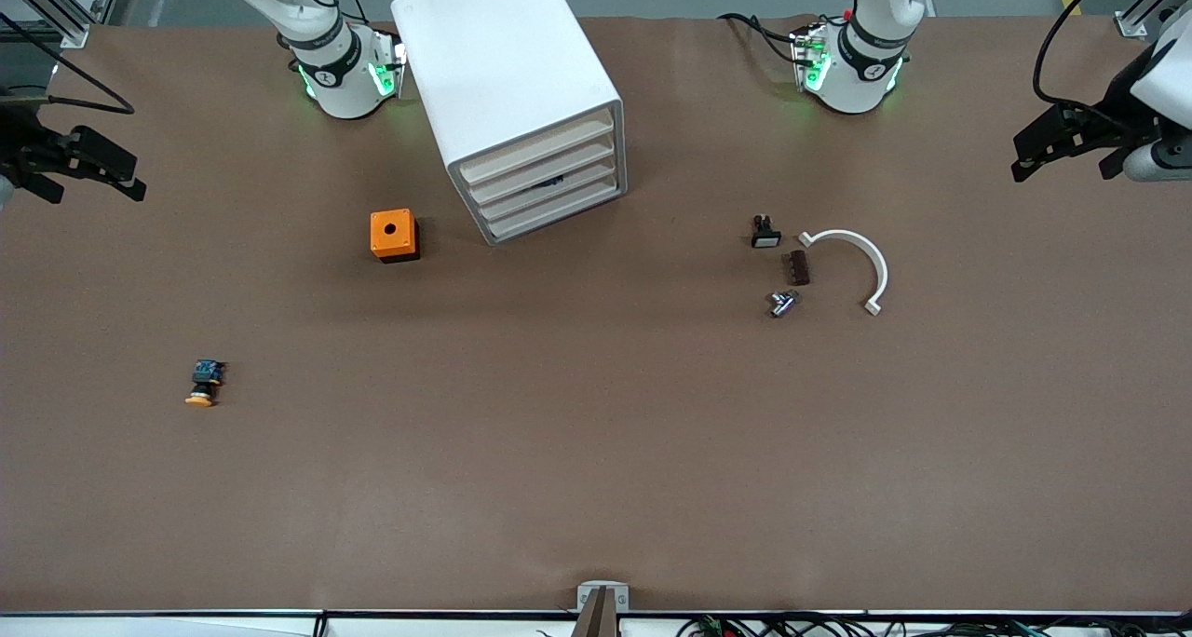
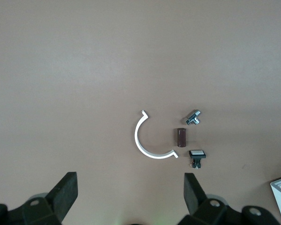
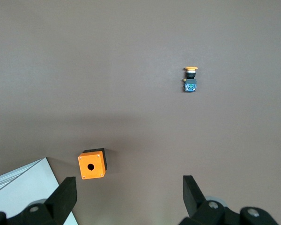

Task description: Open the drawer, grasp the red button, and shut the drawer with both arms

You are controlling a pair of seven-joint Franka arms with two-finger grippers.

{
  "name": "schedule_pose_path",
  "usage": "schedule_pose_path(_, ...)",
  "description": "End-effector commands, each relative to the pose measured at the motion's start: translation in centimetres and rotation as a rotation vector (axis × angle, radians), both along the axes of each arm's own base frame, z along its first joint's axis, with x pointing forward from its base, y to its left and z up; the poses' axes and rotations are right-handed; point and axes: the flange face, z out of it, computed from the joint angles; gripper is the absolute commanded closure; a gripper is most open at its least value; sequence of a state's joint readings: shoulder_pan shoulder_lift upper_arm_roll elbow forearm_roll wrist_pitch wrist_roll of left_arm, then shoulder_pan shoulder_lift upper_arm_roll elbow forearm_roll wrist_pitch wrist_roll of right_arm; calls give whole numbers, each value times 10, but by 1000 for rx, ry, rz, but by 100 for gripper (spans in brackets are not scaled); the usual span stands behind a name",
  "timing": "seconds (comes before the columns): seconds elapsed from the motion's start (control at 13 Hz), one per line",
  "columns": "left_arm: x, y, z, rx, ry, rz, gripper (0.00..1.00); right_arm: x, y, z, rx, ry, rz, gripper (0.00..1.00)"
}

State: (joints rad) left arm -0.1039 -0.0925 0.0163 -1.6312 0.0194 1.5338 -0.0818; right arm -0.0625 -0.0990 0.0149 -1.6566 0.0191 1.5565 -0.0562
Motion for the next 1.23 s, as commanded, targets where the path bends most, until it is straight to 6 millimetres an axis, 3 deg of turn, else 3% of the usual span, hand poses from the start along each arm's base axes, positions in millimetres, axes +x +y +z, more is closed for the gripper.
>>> schedule_pose_path(0.0, 35, -17, -35, -6, 71, -23, 0, -8, -2, 3, -2, -13, 5, 0)
schedule_pose_path(0.23, 60, -50, -85, -3, 112, 8, 0, -8, -2, 2, -1, -9, 3, 0)
schedule_pose_path(0.54, 85, -126, -167, 17, 151, 214, 0, -8, -1, 2, 1, -3, 2, 0)
schedule_pose_path(0.69, 85, -177, -225, 29, 226, 364, 0, -9, -1, 2, 1, -1, 4, 0)
schedule_pose_path(0.85, 89, -230, -271, 65, 252, 548, 0, -9, -1, 2, 1, -1, 2, 0)
schedule_pose_path(1.15, 70, -322, -356, 151, 281, 873, 0, -9, 0, 2, 1, -1, 4, 0)
